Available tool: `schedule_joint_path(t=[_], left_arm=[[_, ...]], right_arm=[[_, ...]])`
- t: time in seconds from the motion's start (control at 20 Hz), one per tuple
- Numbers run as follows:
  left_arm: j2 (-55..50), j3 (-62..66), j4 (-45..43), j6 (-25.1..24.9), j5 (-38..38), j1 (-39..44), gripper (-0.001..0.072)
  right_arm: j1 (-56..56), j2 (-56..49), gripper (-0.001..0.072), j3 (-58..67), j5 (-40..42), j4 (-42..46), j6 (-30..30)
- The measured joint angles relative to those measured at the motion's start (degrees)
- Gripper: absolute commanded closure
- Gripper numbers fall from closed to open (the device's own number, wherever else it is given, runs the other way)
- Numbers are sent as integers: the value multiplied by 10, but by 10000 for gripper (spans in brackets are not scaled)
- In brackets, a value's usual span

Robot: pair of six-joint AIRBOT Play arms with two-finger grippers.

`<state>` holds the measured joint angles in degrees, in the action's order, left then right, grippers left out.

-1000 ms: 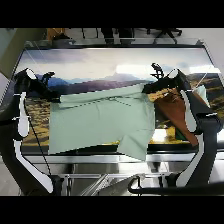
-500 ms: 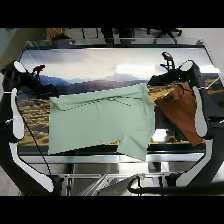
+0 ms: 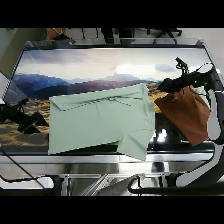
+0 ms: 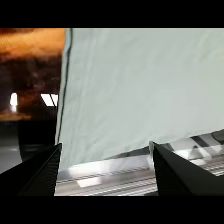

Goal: Fold the shirts.

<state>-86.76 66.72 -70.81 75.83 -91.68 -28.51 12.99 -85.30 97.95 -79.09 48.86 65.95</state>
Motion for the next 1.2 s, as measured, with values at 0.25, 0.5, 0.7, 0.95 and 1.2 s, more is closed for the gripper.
schedule_joint_path(t=[0.25,0.5,0.7,0.95,1.2], left_arm=[[35,-141,0,-26,62,-45,100],[43,-209,10,-44,105,-33,121],[42,-214,9,-57,149,-2,692],[43,-205,7,-58,163,23,693],[43,-203,6,-58,168,28,693]], right_arm=[[4,18,350,-18,-16,-30,-9],[9,43,350,-36,-45,-38,-5],[29,109,274,-152,-55,-30,19],[40,240,213,-413,-18,3,55],[9,285,215,-597,59,-4,61]])
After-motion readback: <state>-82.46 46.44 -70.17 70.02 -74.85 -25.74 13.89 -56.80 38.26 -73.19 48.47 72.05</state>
